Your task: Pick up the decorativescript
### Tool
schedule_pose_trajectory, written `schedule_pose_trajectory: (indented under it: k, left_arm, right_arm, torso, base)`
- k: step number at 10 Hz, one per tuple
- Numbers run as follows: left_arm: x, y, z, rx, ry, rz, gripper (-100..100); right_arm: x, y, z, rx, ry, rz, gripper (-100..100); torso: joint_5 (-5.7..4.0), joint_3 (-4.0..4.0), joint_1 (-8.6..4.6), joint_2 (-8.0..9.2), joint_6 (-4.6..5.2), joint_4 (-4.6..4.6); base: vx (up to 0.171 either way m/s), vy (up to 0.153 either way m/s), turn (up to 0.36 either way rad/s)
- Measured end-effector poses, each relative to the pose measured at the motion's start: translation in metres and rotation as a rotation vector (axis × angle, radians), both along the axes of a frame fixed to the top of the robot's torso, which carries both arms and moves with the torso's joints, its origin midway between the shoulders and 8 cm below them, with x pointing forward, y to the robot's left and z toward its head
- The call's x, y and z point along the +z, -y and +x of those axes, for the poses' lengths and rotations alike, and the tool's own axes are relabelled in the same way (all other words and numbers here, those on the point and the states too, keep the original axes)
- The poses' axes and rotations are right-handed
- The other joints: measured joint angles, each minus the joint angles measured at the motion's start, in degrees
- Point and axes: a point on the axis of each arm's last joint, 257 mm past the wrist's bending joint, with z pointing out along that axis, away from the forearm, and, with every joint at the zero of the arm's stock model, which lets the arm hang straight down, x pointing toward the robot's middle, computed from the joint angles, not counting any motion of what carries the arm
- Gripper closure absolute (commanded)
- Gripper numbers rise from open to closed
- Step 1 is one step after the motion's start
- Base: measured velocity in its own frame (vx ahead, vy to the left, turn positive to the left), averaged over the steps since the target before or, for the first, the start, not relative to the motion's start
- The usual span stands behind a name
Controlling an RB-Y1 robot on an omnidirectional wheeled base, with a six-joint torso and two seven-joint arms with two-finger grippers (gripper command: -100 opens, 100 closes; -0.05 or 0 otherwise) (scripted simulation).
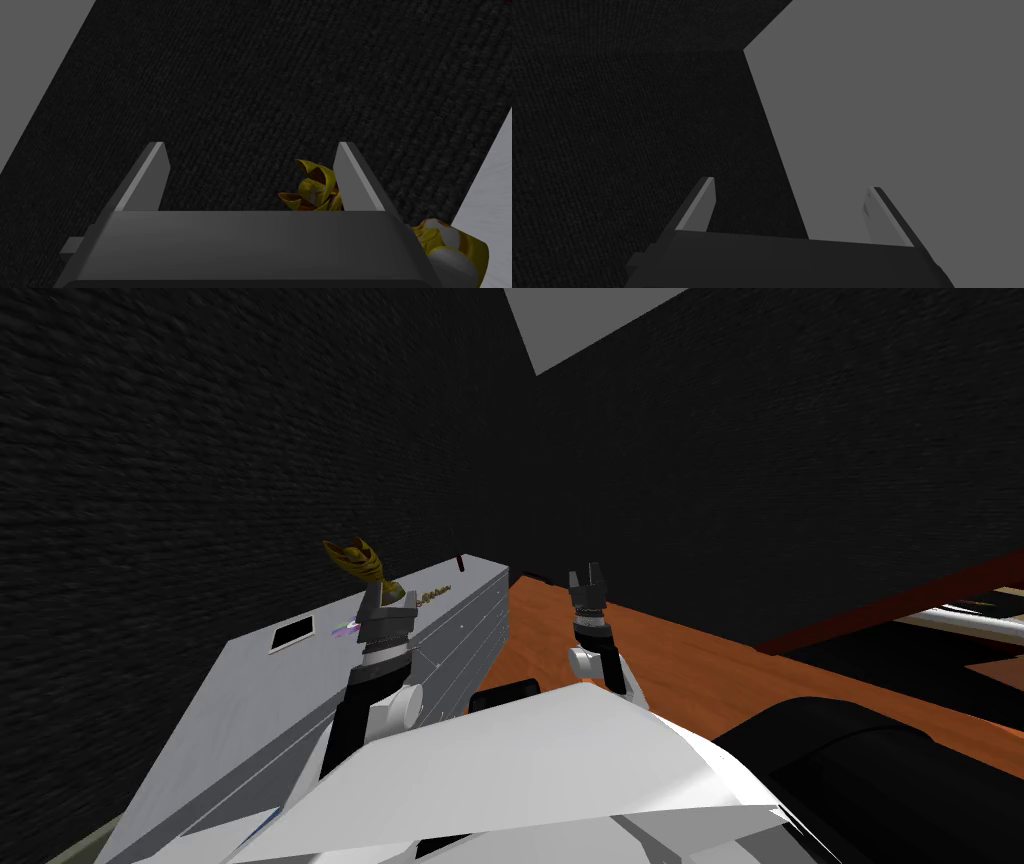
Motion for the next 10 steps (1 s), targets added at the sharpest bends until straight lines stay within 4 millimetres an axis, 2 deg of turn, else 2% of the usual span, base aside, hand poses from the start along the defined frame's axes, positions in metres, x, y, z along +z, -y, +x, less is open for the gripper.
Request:
schedule_pose_trajectory:
  k: [3, 10]
  left_arm:
    - [-0.005, 0.0, 0.006, -0.041, -0.037, 0.022, -100]
    - [-0.017, -0.015, 0.033, -0.142, -0.176, -0.022, -100]
  right_arm:
    - [0.0, 0.0, 0.0, 0.0, 0.0, 0.0, 0]
    - [0.0, 0.0, 0.0, 0.0, 0.0, 0.0, 0]
  torso:
    - [-0.01, 0.07, -0.05, 0.12, 0.01, 0.03]
    - [-0.02, 0.11, -0.07, 0.18, -0.01, 0.04]
  base:
    - [-0.036, -0.018, -0.074]
    - [-0.048, -0.023, -0.085]
